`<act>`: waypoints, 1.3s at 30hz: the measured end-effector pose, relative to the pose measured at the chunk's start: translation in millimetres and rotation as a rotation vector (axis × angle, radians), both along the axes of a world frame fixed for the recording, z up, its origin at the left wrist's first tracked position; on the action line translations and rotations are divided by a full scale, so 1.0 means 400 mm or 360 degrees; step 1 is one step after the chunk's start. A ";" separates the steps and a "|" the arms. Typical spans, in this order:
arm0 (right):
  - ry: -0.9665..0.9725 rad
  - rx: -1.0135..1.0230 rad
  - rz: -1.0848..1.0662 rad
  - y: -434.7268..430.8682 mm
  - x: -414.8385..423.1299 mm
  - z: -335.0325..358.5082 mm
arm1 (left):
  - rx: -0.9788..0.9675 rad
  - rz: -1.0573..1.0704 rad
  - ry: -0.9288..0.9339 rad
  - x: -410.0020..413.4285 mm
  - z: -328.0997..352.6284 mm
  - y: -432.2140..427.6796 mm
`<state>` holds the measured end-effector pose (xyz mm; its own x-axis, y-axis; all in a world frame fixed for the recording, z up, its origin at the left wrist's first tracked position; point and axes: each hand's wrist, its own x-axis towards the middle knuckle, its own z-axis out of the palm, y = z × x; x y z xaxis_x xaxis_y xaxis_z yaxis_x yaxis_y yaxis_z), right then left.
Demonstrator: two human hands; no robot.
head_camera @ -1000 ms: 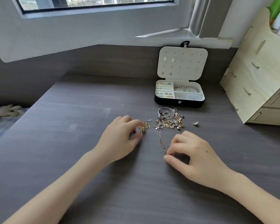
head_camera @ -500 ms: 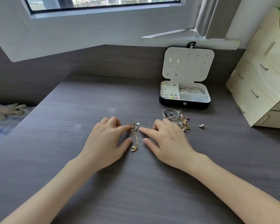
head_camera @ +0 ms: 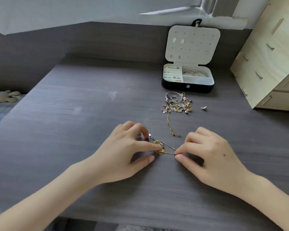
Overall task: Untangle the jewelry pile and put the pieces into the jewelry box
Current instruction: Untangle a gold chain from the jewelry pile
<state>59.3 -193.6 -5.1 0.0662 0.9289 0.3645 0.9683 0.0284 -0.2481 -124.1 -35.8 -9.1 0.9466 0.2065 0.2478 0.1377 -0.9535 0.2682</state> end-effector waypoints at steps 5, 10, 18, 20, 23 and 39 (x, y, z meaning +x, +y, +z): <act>0.0136 -0.0003 -0.0152 0.015 -0.002 0.017 | -0.0241 -0.0045 -0.0142 0.044 -0.007 -0.020; 0.0207 -0.0127 -0.0127 0.067 -0.025 0.018 | -0.0403 0.0146 -0.0201 0.063 -0.006 -0.014; 0.0413 -0.0256 -0.0206 0.044 -0.011 0.008 | -0.0487 0.0172 -0.0143 0.044 -0.008 -0.001; 0.0392 -0.0259 -0.0246 0.031 -0.005 0.010 | -0.0485 0.0163 -0.0138 0.041 -0.006 0.000; 0.0371 -0.0291 -0.0290 0.013 0.001 0.014 | -0.0515 0.0161 -0.0133 0.031 -0.004 0.005; 0.0414 -0.0456 -0.0113 0.064 0.010 0.053 | -0.0377 0.0139 0.0080 0.109 0.021 0.004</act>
<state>63.2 -167.9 16.2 0.1902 0.9803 0.0534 0.8690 -0.1428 -0.4737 -80.6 -34.2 -0.6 0.9325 0.3347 0.1357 0.2357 -0.8486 0.4736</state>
